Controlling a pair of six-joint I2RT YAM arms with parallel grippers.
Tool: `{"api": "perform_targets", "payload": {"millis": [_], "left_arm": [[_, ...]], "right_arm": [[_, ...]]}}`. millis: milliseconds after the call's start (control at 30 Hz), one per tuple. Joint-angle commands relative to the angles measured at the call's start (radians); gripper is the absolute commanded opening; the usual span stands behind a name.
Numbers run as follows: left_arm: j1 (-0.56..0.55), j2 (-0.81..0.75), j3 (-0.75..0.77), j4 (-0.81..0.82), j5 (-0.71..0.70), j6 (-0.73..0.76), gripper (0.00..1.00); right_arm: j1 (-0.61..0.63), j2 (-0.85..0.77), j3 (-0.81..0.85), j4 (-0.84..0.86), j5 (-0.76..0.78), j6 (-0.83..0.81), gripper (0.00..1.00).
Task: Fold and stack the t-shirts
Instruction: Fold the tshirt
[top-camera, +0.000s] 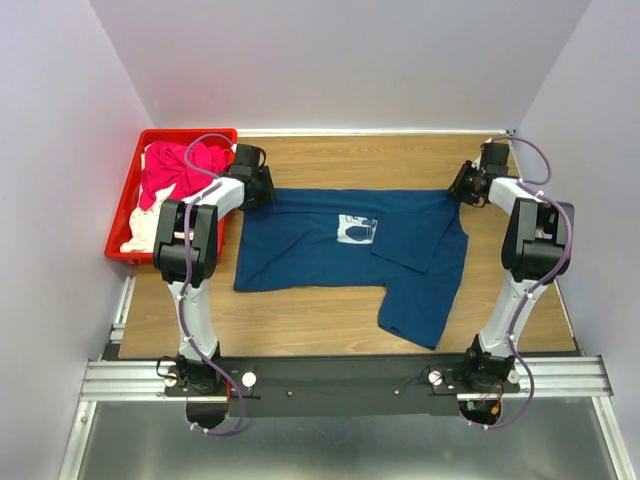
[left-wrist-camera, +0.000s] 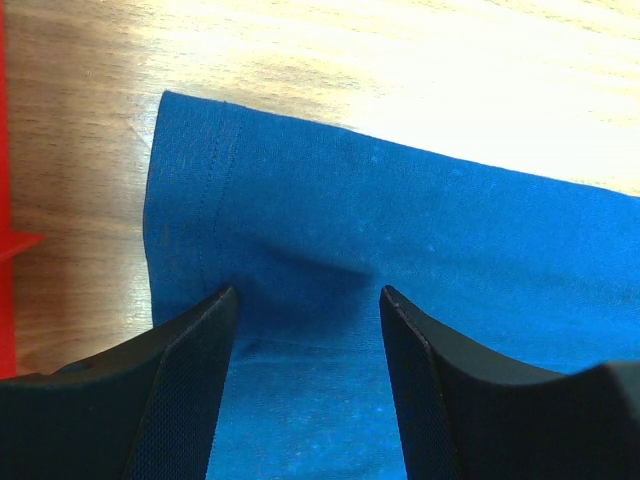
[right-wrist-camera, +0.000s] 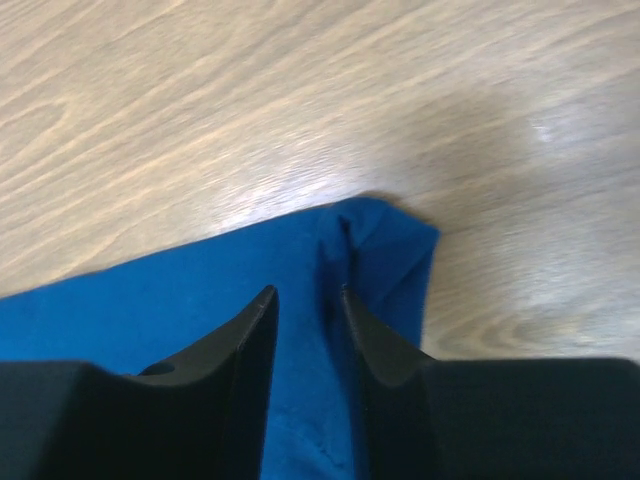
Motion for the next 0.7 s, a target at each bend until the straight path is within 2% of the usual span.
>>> {"api": "perform_targets", "payload": {"millis": [0, 133, 200, 233, 267, 467, 567, 667], "left_arm": [[0.001, 0.019, -0.017, -0.009, 0.026, -0.012, 0.67], [0.003, 0.02, -0.02, -0.011, 0.026, -0.011, 0.67], [0.003, 0.02, -0.02, -0.014, 0.026, -0.008, 0.67], [0.003, 0.022, -0.017, -0.014, 0.026, -0.006, 0.67], [0.003, 0.022, -0.019, -0.013, 0.026, -0.006, 0.67], [0.007, 0.032, 0.0, -0.022, 0.026, -0.008, 0.66], [0.012, 0.055, 0.036, -0.037, 0.057, -0.011, 0.62], [0.013, 0.086, 0.075, -0.043, 0.069, -0.017, 0.61]], "right_arm": [[-0.007, 0.032, 0.013, -0.033, 0.081, -0.024, 0.35], [-0.008, 0.035, 0.005, -0.035, 0.151, -0.019, 0.22], [-0.013, 0.044, 0.006, -0.035, 0.158, -0.019, 0.12], [-0.014, 0.053, 0.009, -0.035, 0.158, -0.019, 0.03], [-0.016, 0.056, 0.011, -0.035, 0.156, -0.019, 0.01], [-0.036, 0.09, 0.052, -0.033, 0.145, -0.019, 0.01], [-0.057, 0.124, 0.094, -0.033, 0.121, -0.007, 0.01], [-0.07, 0.167, 0.135, -0.033, 0.109, -0.002, 0.01]]}}
